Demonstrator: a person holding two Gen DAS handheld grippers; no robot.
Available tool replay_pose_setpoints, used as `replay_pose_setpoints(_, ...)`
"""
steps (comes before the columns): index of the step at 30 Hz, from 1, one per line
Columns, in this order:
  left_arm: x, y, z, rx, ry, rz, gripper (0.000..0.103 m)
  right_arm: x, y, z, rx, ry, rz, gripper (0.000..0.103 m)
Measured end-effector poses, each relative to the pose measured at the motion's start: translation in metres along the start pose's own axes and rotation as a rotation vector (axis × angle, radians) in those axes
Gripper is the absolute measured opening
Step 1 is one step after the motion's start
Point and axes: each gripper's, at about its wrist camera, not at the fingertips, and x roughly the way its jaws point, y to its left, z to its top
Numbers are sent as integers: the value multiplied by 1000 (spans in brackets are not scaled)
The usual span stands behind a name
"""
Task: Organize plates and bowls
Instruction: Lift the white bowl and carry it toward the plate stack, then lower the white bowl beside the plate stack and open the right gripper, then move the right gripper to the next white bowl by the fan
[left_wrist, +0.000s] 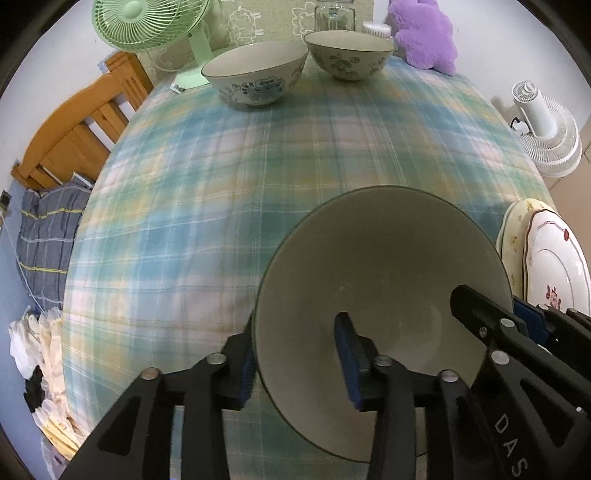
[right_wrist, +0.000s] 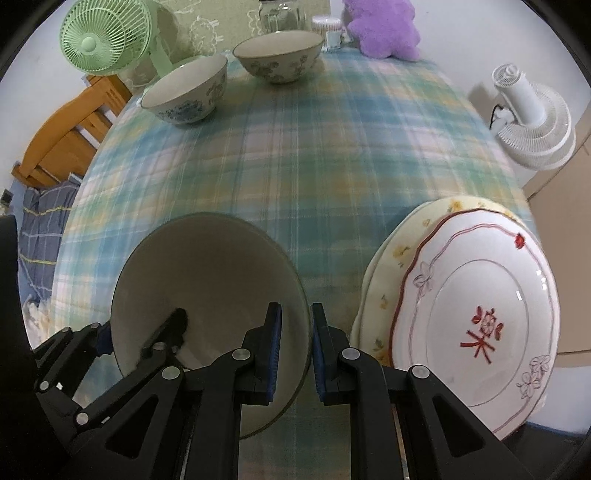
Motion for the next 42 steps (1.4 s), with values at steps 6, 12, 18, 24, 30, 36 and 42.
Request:
replay_pose_setpoints(6, -5, -2, 1, 2, -13, 3, 71, -2, -1, 3, -27, 4, 13, 22)
replay_pose_setpoints(12, -17, 1, 7, -16, -47, 20, 78, -14, 1, 10, -67, -42, -1, 67)
replay_pose_setpoints(18, -33, 12, 21, -61, -93, 24, 78, -27, 7, 25, -98, -86, 20, 68)
replay_pose_setpoints(24, -46, 28, 43, -107, -152, 28, 79, -42, 22, 50, -127, -139, 41, 68)
replay_pose_setpoints(30, -55, 44, 73, -149, -211, 64, 78, -51, 38, 81, -147, -197, 40, 68)
replay_pose_setpoints(36, -54, 62, 102, -175, -255, 74, 78, -52, 53, 114, -142, -253, 57, 68)
replay_pose_setpoints(42, -43, 77, 127, -192, -297, 87, 78, -42, 68, 143, -146, -300, 37, 71)
